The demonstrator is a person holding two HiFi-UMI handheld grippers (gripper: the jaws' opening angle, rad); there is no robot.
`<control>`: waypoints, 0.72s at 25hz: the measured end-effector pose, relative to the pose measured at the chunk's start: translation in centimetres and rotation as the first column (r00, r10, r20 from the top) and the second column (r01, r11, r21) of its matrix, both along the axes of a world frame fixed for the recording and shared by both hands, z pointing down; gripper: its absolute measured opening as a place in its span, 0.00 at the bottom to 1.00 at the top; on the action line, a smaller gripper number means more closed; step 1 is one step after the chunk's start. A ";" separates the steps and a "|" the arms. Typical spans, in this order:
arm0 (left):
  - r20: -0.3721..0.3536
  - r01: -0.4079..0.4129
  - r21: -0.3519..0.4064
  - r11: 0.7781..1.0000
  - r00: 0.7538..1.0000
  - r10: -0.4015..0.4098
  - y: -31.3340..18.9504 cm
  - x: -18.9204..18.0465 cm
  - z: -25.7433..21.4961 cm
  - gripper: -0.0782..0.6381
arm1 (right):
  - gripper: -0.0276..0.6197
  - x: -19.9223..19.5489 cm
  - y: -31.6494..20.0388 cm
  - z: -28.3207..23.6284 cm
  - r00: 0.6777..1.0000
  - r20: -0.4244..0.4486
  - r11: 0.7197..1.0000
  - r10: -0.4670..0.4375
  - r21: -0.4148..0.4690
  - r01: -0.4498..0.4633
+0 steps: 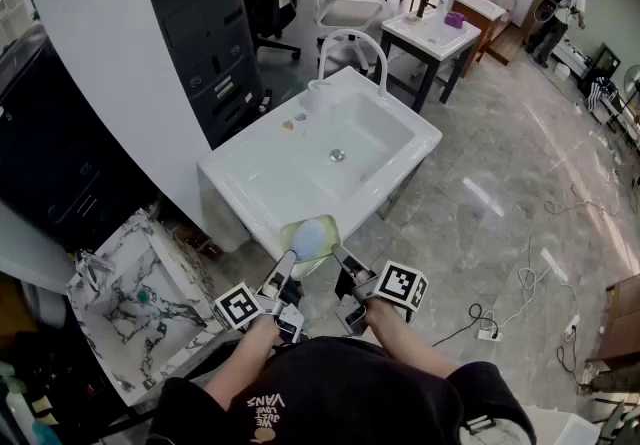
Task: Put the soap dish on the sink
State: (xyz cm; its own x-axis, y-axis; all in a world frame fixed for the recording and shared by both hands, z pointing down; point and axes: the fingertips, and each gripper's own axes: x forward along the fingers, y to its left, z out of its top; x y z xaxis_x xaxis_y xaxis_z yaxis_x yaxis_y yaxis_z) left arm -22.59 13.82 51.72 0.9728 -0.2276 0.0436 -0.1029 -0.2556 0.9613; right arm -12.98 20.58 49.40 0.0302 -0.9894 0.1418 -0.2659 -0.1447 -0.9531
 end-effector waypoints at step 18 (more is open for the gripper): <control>-0.041 -0.016 0.056 0.998 0.999 0.018 -0.6 3.6 -0.8 0.34 | 0.15 3.1 -0.7 0.8 0.999 0.033 1.000 -0.014 0.022 0.013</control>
